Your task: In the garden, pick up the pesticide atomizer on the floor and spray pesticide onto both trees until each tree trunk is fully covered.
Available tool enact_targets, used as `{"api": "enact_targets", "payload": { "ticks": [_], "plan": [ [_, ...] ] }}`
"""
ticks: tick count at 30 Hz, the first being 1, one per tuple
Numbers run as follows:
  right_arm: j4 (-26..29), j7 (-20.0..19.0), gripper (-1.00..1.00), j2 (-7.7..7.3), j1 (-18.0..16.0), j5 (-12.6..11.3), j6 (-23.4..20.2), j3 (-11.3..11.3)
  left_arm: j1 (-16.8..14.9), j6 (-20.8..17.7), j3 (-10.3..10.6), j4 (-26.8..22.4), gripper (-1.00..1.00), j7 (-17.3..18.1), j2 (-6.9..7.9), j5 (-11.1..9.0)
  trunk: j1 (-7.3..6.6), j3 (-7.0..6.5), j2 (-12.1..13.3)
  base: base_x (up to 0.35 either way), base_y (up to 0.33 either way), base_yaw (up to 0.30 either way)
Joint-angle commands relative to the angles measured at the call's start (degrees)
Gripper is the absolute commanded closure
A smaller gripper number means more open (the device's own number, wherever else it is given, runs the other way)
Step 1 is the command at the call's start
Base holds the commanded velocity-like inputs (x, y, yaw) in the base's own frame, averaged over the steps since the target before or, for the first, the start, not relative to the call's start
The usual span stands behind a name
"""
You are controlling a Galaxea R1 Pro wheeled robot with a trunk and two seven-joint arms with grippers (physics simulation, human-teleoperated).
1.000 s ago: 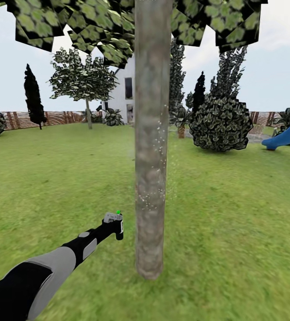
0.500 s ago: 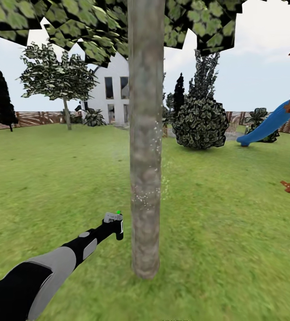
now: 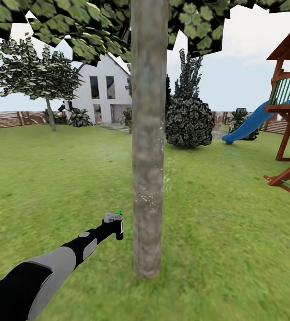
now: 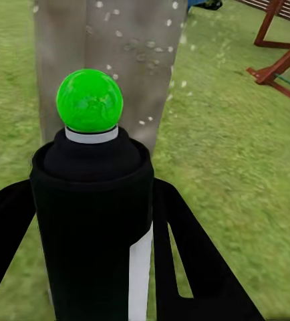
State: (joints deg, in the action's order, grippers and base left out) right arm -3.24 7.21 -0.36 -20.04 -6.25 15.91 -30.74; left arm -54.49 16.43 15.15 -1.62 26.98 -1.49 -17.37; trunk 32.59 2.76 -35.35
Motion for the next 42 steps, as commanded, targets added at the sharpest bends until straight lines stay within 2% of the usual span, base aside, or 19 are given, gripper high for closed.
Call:
{"api": "enact_targets", "payload": {
  "ticks": [1,3,12,15,16,18,21,22,23,25,27,31,32,33,35,37,39,42],
  "plan": [
    [0.0,0.0,-1.00,0.00,0.0,0.0,0.0,0.0,0.0,0.0,-0.1,0.0,1.00,0.0,0.00,0.0,0.00,0.00,0.0,0.000,0.350,-0.287],
    [0.0,0.0,-1.00,0.42,0.0,0.0,0.0,0.0,0.0,0.0,0.0,0.0,1.00,0.0,0.00,0.0,0.00,0.00,0.0,0.000,0.350,-0.295],
    [0.0,0.0,-1.00,0.58,0.0,0.0,-0.1,0.0,0.0,0.1,0.0,0.0,1.00,0.0,-0.22,0.0,0.00,0.00,0.0,0.000,0.308,-0.288],
    [0.0,0.0,-1.00,0.54,0.0,0.0,0.0,0.0,0.0,-0.4,0.3,-0.3,1.00,-0.3,-1.45,-0.1,0.00,0.00,0.0,0.000,0.033,-0.063],
    [0.0,0.0,-1.00,0.54,0.0,0.0,0.0,0.0,0.0,-3.2,0.4,-1.4,1.00,-0.3,-1.72,-0.2,0.00,0.00,0.0,0.000,0.007,-0.014],
    [0.0,0.1,-1.00,0.53,0.0,0.0,0.0,0.1,0.0,-21.0,0.1,-16.3,1.00,-0.6,-2.08,-0.4,0.00,0.00,0.0,0.000,0.002,-0.003],
    [0.0,0.1,-1.00,0.53,0.0,0.0,0.0,0.1,0.0,-27.1,0.1,-23.0,1.00,-0.8,-2.13,-0.5,0.00,0.00,0.0,0.000,0.000,0.000],
    [0.0,0.0,-1.00,0.53,0.0,0.0,0.0,0.1,0.0,-33.3,-0.4,-28.4,1.00,-0.9,-2.12,-0.4,0.00,0.00,0.0,0.000,0.000,0.000],
    [0.0,0.0,-1.00,0.53,0.0,0.0,0.0,0.1,0.0,-37.8,-2.3,-32.5,1.00,-0.9,-2.11,-0.4,0.00,0.00,0.0,0.000,0.000,0.000],
    [0.0,0.0,-1.00,0.53,0.0,0.0,-0.1,0.1,0.0,-44.3,-6.8,-38.1,1.00,-0.9,-2.00,-0.2,0.00,0.00,0.0,0.000,0.000,0.000],
    [0.0,0.0,-1.00,0.53,0.3,0.0,-0.1,0.1,-0.1,-47.8,-8.4,-40.4,1.00,-1.0,-1.80,-0.1,0.00,0.00,0.0,0.000,0.000,0.000],
    [0.0,0.0,-1.00,0.46,0.3,0.1,-0.1,0.0,-0.8,-49.7,-8.7,-41.4,1.00,-1.0,-1.76,0.0,0.00,0.00,0.0,0.000,0.000,0.000],
    [0.0,0.0,-1.00,0.45,0.4,0.1,-0.1,0.0,-1.5,-49.9,-8.7,-41.7,1.00,-3.0,-1.75,0.0,0.00,0.00,0.0,0.000,0.000,0.000],
    [0.0,0.0,-1.00,0.38,0.4,0.1,-0.1,0.0,-1.8,-50.5,-8.7,-42.3,1.00,-6.9,-1.75,-0.1,0.00,0.00,0.0,0.000,0.000,0.000],
    [0.0,0.0,-1.00,0.32,0.4,0.1,-0.1,0.0,-2.1,-53.7,-8.7,-44.0,1.00,-11.5,-1.76,-0.1,0.00,0.00,0.0,0.000,0.000,0.000],
    [0.0,0.0,-1.00,0.28,0.4,0.1,-0.1,0.0,-3.9,-57.9,-8.6,-47.0,1.00,-14.0,-1.85,-0.1,0.00,0.00,0.0,0.000,0.000,0.000],
    [0.0,0.0,-1.00,0.27,0.4,0.1,-0.1,0.1,-7.1,-60.8,-8.6,-47.7,1.00,-14.6,-1.90,-0.1,0.00,0.00,0.0,0.000,0.000,0.000],
    [0.0,0.0,-1.00,0.27,0.4,0.1,-0.1,0.1,-11.0,-62.0,-8.7,-47.9,1.00,-14.8,-1.87,-0.1,0.00,0.00,0.0,0.000,0.000,0.000]
  ]
}}
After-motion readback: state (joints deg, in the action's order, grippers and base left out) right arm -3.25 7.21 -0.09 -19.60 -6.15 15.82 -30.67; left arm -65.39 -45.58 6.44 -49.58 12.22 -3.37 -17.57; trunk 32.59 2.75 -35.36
